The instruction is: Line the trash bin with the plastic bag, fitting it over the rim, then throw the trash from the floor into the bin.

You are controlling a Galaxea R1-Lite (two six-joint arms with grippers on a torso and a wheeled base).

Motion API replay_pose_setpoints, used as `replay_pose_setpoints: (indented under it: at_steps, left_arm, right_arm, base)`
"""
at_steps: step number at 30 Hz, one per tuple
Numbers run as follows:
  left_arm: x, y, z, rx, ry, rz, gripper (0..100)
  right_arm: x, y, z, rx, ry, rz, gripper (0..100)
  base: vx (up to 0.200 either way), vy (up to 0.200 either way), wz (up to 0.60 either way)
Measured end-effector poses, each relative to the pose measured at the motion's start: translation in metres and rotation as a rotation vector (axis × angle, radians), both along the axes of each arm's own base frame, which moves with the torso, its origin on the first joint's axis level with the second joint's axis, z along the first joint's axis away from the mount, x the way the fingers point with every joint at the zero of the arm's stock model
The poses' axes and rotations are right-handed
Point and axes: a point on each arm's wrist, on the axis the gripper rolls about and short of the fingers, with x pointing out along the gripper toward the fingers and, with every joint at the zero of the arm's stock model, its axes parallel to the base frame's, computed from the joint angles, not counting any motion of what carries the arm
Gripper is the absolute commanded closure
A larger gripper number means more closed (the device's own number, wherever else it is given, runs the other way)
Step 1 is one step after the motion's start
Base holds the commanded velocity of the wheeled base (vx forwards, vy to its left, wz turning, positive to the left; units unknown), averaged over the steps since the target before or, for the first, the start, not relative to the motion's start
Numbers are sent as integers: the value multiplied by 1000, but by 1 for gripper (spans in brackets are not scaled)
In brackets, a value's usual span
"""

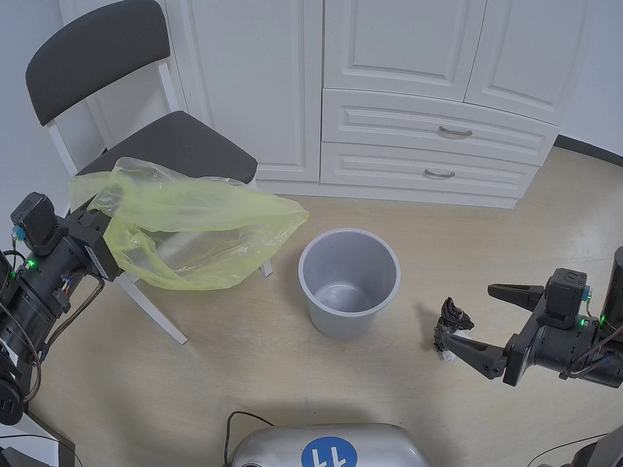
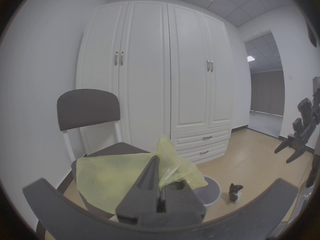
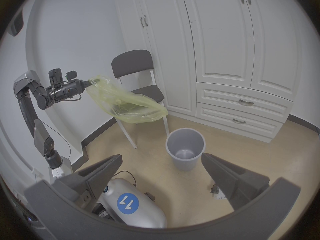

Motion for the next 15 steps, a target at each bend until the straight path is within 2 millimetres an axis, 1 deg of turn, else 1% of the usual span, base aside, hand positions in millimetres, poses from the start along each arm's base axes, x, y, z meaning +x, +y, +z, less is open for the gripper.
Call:
replay_pose_setpoints:
  at_steps: [5, 10, 15]
  left_arm:
    - [-5, -10, 10, -25, -36, -62, 100]
    - [-9, -25, 23, -105, -59, -120, 100]
    - [-6, -39, 47, -170, -118, -161, 100]
  right_arm:
    - [-2, 5, -4, 1, 19, 26, 0]
    - [0, 13, -2, 56, -11, 34, 0]
    - [3, 17, -4, 90, -20, 7, 0]
  base:
    - [0, 0, 0]
    - [0, 0, 0]
    - [0, 0, 0]
